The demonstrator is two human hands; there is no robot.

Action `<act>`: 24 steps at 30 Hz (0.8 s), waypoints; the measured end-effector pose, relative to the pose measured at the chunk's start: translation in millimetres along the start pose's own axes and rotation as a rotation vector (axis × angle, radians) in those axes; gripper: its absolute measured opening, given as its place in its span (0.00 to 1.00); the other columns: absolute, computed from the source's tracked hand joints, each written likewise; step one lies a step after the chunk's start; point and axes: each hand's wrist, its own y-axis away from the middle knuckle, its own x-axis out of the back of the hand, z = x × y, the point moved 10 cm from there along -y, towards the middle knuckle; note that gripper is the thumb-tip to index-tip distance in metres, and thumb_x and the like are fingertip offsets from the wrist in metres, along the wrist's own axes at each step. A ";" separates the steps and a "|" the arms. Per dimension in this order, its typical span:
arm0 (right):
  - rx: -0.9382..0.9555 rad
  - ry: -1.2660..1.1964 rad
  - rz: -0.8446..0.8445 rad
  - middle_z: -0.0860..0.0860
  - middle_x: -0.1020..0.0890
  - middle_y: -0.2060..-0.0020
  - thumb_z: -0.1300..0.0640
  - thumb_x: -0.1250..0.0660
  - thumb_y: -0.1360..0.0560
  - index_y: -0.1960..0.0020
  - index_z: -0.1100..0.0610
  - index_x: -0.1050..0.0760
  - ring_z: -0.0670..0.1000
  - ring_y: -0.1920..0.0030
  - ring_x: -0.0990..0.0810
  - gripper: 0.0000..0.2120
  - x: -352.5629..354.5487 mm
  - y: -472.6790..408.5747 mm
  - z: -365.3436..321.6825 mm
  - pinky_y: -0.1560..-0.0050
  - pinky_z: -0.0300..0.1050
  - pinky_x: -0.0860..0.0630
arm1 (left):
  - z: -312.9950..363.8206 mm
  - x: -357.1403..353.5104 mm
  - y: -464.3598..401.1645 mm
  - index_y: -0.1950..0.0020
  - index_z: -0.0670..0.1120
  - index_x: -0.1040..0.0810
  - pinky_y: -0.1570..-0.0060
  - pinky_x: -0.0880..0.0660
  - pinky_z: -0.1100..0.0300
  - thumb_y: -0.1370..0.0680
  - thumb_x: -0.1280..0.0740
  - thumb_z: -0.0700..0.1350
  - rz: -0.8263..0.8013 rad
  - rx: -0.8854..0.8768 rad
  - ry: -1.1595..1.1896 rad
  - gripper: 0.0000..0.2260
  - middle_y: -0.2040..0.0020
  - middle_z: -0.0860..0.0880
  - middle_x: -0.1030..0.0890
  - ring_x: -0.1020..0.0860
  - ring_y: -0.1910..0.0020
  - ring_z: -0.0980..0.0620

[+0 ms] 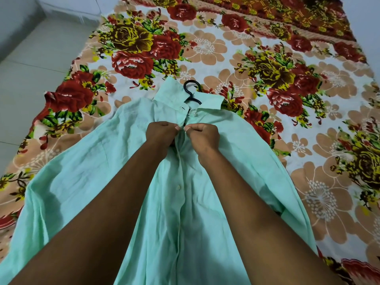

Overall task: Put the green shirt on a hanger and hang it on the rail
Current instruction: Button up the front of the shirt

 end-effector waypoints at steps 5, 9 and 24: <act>-0.107 -0.081 -0.081 0.48 0.14 0.60 0.61 0.26 0.25 0.53 0.57 0.14 0.44 0.60 0.17 0.03 -4.8 -4.0 5.8 0.62 0.33 0.25 | -2.7 -3.8 -0.8 0.62 0.47 0.16 0.43 0.18 0.49 0.26 0.24 0.37 -0.019 0.024 0.028 0.07 0.59 0.43 0.15 0.16 0.54 0.42; -0.140 -0.116 -0.107 0.52 0.13 0.55 0.61 0.25 0.26 0.50 0.59 0.14 0.49 0.53 0.15 0.05 -7.2 -5.8 10.0 0.57 0.35 0.24 | -4.5 -3.5 -1.9 0.62 0.47 0.15 0.42 0.18 0.48 0.27 0.23 0.39 -0.008 0.044 0.050 0.06 0.54 0.41 0.13 0.15 0.49 0.40; -0.166 -0.163 -0.187 0.53 0.12 0.53 0.64 0.26 0.26 0.49 0.59 0.14 0.51 0.49 0.13 0.06 -13.9 -15.0 20.0 0.40 0.48 0.18 | 6.2 -7.4 8.3 0.59 0.42 0.14 0.67 0.23 0.66 0.29 0.23 0.34 -0.033 -0.001 -0.029 0.04 0.63 0.44 0.16 0.19 0.70 0.54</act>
